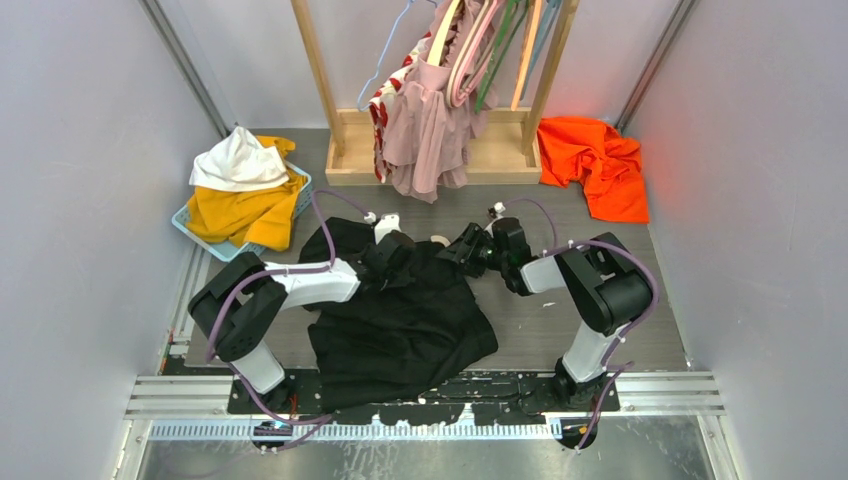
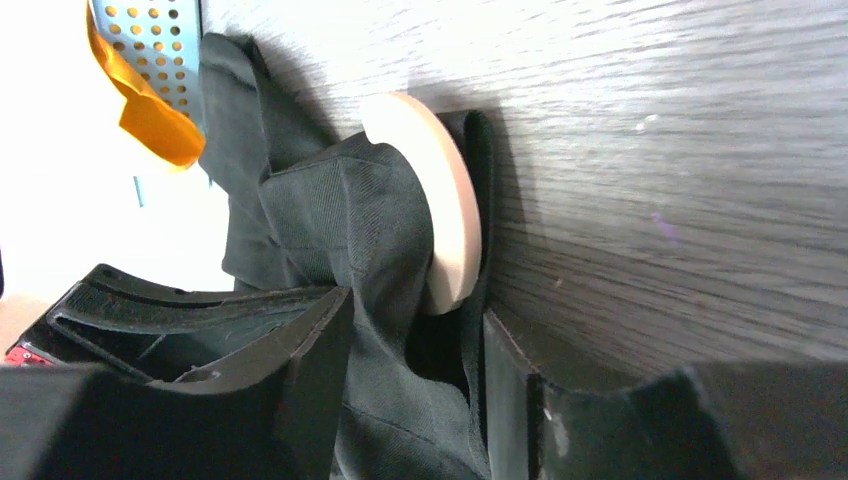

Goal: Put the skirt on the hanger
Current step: Pick up the hanger at the center of the board.

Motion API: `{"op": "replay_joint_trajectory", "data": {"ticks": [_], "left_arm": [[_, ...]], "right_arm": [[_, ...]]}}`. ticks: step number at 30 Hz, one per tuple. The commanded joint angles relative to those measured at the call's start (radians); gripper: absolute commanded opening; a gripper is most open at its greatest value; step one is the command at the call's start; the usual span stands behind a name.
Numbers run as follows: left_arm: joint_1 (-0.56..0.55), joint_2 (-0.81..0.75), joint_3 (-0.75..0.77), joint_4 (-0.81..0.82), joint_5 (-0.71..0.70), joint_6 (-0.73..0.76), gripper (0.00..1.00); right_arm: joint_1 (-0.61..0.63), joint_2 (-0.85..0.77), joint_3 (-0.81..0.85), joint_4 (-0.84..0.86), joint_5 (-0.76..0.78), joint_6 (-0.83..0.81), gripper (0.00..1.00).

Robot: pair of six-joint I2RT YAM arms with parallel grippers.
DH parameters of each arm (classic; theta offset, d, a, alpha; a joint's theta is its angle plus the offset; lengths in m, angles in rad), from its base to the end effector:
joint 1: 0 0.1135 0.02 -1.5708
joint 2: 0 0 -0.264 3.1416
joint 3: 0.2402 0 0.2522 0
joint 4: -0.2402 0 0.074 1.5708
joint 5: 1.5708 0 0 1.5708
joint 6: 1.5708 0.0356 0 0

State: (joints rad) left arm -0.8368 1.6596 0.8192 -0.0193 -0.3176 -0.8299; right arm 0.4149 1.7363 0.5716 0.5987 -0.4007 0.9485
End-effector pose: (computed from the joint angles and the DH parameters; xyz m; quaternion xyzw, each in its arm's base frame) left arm 0.2239 -0.2316 0.1523 -0.0518 0.9258 -0.1547 0.3408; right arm 0.2740 0.1359 0.1153 0.1340 0.8538 0.4328 0.2565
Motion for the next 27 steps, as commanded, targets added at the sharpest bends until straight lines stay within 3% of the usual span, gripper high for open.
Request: {"op": "replay_joint_trajectory", "data": {"ticks": [1, 4, 7, 22, 25, 27], "left_arm": [[-0.004, 0.083, -0.058, -0.186, 0.072, 0.039, 0.00], [-0.005, 0.087, -0.061, -0.180, 0.082, 0.045, 0.00], [-0.005, 0.084, -0.063, -0.179, 0.093, 0.050, 0.00], [-0.006, 0.064, -0.067, -0.141, 0.154, 0.077, 0.00], [-0.007, 0.057, -0.067, -0.140, 0.159, 0.081, 0.00], [-0.007, 0.047, -0.067, -0.149, 0.160, 0.081, 0.00]], "right_arm": [[-0.036, 0.030, -0.053, 0.030, 0.155, -0.039, 0.50], [-0.041, 0.033, -0.058, 0.089, 0.149, -0.035, 0.42], [-0.042, 0.026, -0.063, 0.149, 0.141, -0.031, 0.25], [-0.004, 0.161, -0.046, 0.469, -0.017, 0.033, 0.32], [0.001, 0.149, -0.045, 0.470, -0.027, 0.024, 0.26], [0.001, 0.123, -0.050, 0.467, -0.029, 0.021, 0.14]]}}
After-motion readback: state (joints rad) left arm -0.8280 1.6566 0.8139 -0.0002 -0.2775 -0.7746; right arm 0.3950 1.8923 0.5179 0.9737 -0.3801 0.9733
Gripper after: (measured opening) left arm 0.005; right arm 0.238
